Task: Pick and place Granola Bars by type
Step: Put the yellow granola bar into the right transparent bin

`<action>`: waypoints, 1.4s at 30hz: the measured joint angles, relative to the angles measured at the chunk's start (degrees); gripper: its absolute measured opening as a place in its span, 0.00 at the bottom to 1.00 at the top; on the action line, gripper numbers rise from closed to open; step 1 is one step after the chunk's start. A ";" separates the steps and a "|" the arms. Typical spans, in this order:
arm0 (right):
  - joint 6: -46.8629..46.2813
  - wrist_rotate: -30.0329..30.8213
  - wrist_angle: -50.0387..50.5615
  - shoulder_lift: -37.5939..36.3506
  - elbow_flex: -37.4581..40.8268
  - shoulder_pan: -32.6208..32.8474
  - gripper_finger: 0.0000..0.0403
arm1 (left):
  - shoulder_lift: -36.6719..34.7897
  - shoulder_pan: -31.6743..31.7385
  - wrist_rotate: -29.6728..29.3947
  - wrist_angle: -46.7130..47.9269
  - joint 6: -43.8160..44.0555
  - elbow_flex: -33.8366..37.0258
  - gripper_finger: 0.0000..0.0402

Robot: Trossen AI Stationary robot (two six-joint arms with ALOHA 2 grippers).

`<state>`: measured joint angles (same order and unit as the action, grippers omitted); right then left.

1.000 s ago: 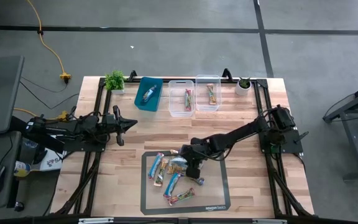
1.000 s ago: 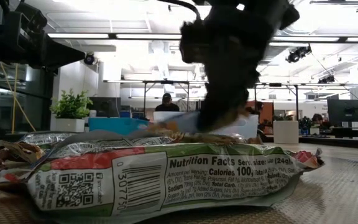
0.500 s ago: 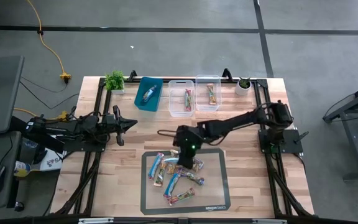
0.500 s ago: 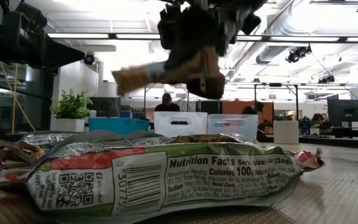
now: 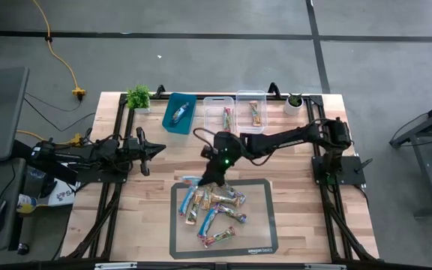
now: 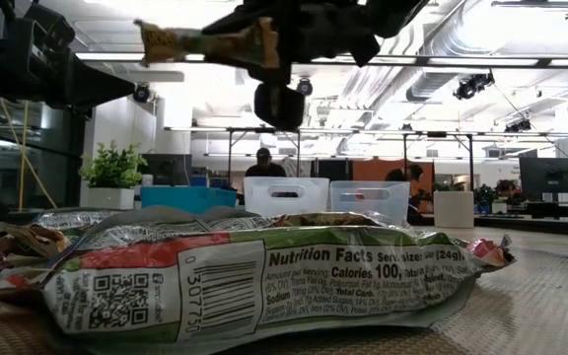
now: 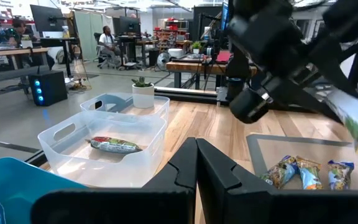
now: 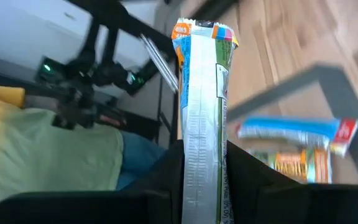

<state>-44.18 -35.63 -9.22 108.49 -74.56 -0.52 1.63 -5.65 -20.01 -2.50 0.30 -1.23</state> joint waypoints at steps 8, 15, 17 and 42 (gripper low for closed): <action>-0.65 1.48 -7.21 -1.89 -0.02 -4.93 0.19 | 0.00 0.00 0.00 0.00 0.00 0.00 0.00; 2.69 8.03 -8.58 -7.68 -0.02 -10.91 0.19 | -0.02 0.00 0.00 -0.02 0.01 0.02 0.00; 3.44 11.79 -7.10 -9.85 -0.02 -12.70 0.19 | 0.00 0.00 0.00 -0.02 0.02 0.02 0.00; -9.92 54.37 46.56 -24.91 6.01 -25.84 0.19 | 0.00 0.00 -0.01 -0.02 0.01 0.01 0.00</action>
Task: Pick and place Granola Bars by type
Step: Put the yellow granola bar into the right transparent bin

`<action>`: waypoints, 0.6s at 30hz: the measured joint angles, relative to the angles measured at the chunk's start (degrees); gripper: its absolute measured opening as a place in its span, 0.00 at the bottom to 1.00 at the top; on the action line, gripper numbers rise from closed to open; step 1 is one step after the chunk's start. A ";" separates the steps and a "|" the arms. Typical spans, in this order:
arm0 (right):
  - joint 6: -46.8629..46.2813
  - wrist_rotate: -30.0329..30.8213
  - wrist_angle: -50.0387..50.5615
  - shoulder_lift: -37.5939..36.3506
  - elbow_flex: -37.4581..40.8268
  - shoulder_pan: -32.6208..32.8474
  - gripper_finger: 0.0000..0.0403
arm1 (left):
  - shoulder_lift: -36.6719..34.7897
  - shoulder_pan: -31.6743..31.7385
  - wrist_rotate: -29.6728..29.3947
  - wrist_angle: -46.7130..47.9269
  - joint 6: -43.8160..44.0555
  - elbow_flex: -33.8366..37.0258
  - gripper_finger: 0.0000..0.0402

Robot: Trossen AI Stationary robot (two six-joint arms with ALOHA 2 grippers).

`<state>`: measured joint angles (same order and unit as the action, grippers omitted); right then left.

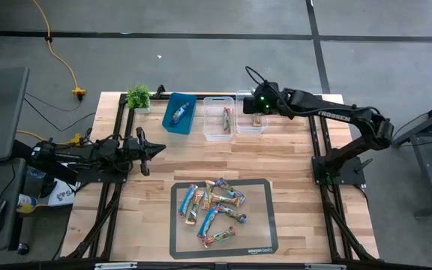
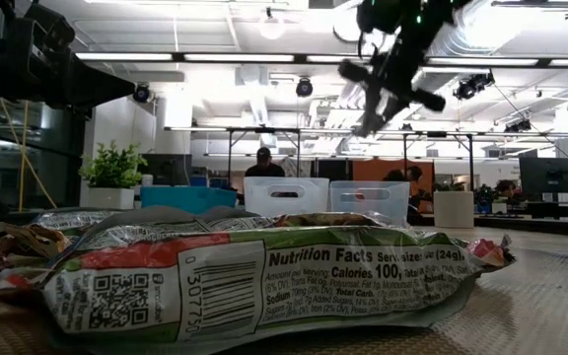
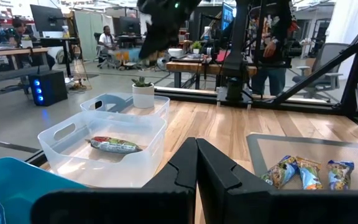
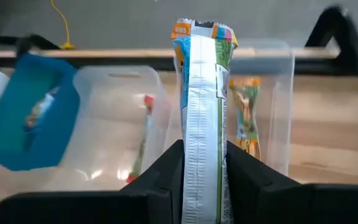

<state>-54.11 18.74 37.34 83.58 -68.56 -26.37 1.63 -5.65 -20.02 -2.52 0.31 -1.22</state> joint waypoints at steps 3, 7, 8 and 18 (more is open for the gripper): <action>-0.09 -4.25 -2.53 1.98 2.94 -1.44 0.19 | -0.01 0.00 0.00 0.02 0.01 0.01 0.00; -0.05 -9.03 -7.84 5.01 5.88 -3.54 0.19 | 0.00 0.00 0.01 0.02 0.00 0.00 0.00; 0.00 -9.51 -9.75 5.77 6.36 -4.10 0.19 | 0.00 0.00 0.01 0.02 0.01 0.01 0.00; 1.89 -16.58 -16.02 9.50 8.80 -8.10 0.21 | 0.00 0.00 0.01 0.02 0.01 -0.01 0.00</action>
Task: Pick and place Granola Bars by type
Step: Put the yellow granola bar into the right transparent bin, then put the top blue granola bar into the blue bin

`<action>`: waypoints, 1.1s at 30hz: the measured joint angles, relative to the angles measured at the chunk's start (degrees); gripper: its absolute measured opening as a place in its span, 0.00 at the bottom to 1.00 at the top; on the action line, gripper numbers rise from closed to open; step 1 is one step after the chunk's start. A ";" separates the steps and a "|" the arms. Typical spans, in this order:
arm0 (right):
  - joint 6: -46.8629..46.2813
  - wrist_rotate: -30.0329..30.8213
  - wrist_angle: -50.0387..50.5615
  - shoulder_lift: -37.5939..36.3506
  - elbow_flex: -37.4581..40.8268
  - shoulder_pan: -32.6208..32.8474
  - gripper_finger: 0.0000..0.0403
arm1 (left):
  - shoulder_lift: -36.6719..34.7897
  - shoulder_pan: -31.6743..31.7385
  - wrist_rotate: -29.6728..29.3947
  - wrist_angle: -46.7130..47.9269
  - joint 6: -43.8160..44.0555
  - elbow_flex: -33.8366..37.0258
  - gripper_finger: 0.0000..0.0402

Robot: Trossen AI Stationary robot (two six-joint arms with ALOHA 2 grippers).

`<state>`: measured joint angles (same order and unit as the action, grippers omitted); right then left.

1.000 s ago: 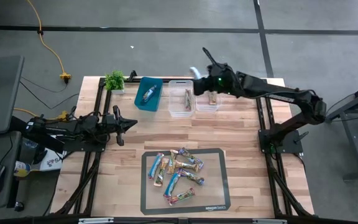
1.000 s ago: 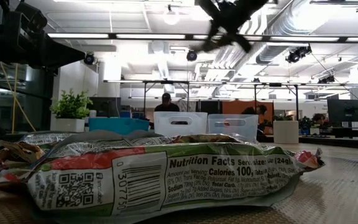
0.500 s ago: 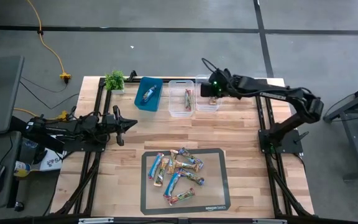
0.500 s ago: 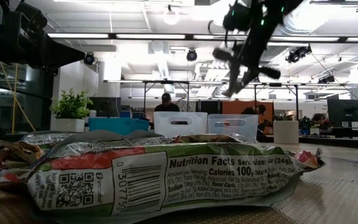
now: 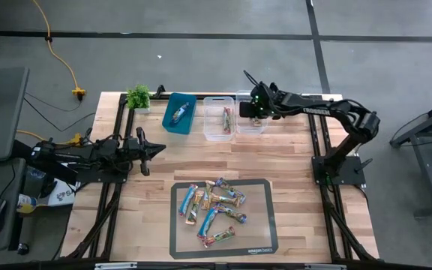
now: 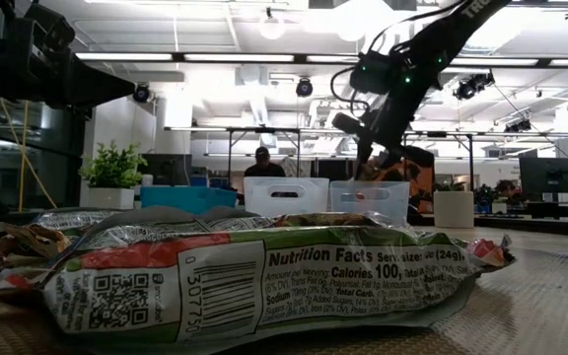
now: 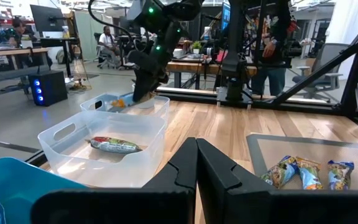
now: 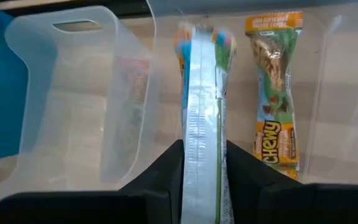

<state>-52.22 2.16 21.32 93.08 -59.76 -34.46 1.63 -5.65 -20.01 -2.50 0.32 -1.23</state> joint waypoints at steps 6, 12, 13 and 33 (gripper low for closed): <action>1.20 0.32 -0.17 0.00 0.01 -0.74 0.29 | 0.00 0.00 -0.02 0.00 0.00 0.02 0.00; 3.75 -0.33 -0.91 -0.11 -0.13 -1.13 0.36 | 0.00 0.00 0.00 0.00 -0.01 0.02 0.00; 4.58 -0.98 -1.46 -0.36 -0.17 -1.29 0.37 | 0.00 0.00 -0.01 0.00 -0.01 0.02 0.00; 14.90 -11.60 -20.42 -11.84 -0.32 11.58 0.37 | 0.00 0.00 0.00 0.00 -0.02 0.02 0.00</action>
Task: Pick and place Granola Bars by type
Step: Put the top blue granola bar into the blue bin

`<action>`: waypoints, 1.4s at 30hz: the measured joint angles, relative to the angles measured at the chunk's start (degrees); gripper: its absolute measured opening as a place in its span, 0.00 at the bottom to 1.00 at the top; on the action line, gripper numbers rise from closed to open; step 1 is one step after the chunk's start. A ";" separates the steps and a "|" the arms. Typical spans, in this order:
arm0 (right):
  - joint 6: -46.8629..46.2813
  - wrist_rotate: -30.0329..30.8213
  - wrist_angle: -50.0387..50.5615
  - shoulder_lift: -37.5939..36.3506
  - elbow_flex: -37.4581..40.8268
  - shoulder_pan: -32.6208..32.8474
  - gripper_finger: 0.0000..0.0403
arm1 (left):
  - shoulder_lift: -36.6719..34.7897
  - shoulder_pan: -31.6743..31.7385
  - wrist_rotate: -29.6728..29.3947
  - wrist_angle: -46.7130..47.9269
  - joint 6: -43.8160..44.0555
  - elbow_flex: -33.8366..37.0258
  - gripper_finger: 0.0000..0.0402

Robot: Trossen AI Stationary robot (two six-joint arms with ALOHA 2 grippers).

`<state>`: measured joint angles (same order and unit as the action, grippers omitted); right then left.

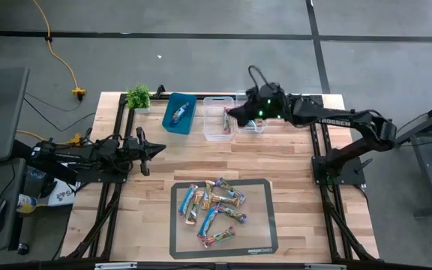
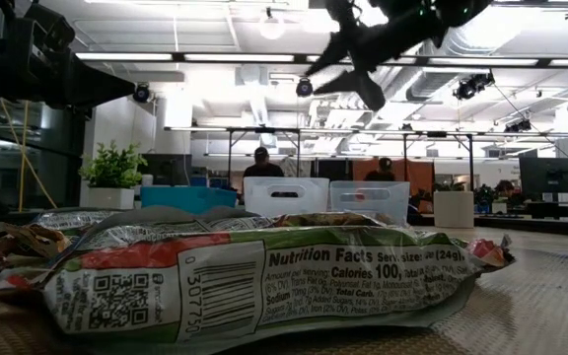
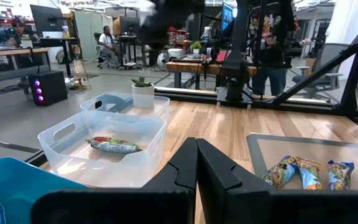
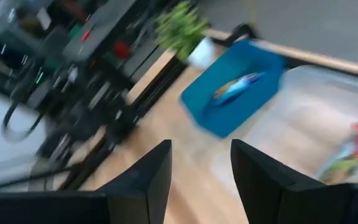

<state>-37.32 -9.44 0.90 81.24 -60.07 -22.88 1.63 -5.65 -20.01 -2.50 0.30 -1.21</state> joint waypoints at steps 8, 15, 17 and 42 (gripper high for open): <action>10.03 7.47 4.85 -0.03 0.00 13.74 0.37 | 0.00 0.00 0.00 0.00 0.02 -0.01 0.00; 8.61 15.92 18.11 0.17 0.00 23.92 0.37 | 0.00 0.00 0.00 0.00 -0.01 -0.02 0.00; 5.43 18.09 21.85 0.28 0.02 26.51 0.37 | 0.00 0.00 0.00 0.00 0.02 -0.01 0.00; -6.10 17.38 15.99 19.14 0.02 39.53 0.37 | -0.02 0.00 0.00 -0.07 0.00 0.00 0.00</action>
<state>-43.42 7.94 16.88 100.37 -60.05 16.64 1.61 -5.65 -20.01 -2.57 0.30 -1.22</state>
